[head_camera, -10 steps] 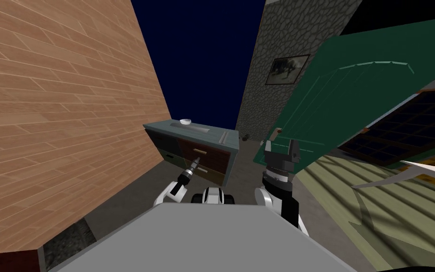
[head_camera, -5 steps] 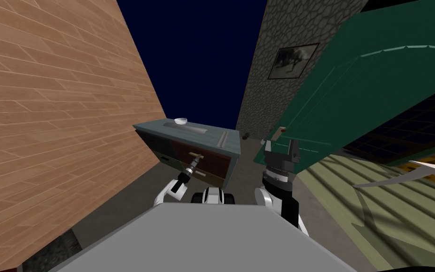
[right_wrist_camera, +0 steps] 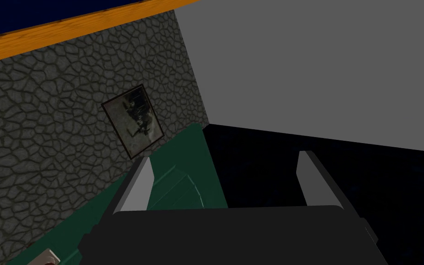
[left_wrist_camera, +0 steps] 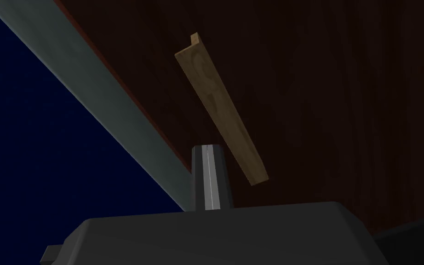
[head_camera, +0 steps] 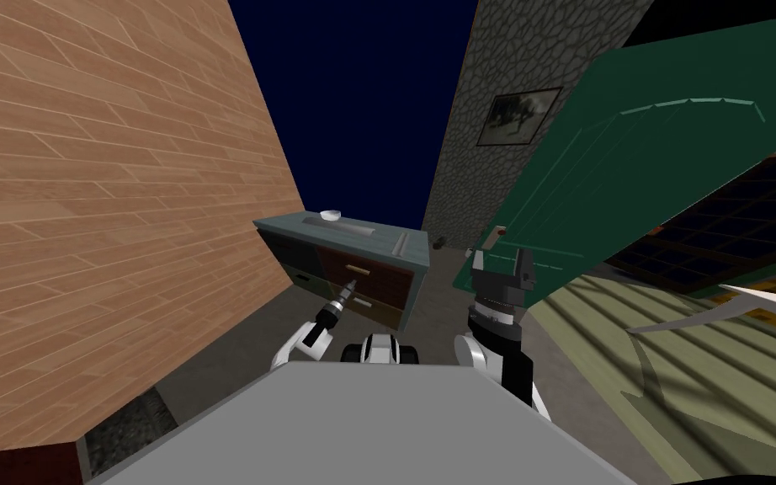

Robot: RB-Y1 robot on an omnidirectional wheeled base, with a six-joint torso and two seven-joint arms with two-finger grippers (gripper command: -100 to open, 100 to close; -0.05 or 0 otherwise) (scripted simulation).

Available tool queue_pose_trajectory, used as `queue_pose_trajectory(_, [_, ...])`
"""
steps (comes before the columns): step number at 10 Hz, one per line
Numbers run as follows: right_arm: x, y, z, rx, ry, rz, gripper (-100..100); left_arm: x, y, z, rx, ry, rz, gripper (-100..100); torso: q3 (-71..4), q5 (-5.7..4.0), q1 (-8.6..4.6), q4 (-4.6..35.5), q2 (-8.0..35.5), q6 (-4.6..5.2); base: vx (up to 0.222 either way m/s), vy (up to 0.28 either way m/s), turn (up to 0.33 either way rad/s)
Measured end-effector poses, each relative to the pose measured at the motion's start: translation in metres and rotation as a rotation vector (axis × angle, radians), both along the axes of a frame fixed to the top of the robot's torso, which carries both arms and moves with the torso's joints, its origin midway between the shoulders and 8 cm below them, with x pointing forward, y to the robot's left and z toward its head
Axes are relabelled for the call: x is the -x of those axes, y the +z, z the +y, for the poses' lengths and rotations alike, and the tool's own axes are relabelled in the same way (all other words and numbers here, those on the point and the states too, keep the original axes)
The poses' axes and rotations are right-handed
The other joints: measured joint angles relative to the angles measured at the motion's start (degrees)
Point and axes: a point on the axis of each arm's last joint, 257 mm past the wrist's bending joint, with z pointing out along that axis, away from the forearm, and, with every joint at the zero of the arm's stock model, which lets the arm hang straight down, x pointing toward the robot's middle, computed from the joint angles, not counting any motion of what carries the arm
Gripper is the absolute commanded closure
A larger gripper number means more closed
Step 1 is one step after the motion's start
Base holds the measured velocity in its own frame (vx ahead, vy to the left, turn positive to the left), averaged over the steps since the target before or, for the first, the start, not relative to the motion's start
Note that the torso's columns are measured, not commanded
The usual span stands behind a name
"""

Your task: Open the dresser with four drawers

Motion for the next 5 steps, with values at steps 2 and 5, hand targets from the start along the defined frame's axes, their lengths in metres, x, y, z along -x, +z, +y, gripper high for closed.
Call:
queue_pose_trajectory(2, [0.0001, -0.0001, 0.0, 0.0, 0.0, 0.0, 0, -0.0006, -0.0015, 0.0004, 0.001, 0.003, 0.003, -100, -0.5, -0.05, -0.18, -0.2, -0.8, 0.01, 0.103, -0.073, -0.033])
queue_pose_trajectory(5, [0.0002, -0.0001, 0.0, 0.0, 0.0, 0.0, 0, -0.0067, -0.0017, 0.0004, 0.002, 0.011, 0.004, -100, -0.1, 0.03, 0.14, 0.0, -0.1, 0.0, 0.121, -0.076, -0.019])
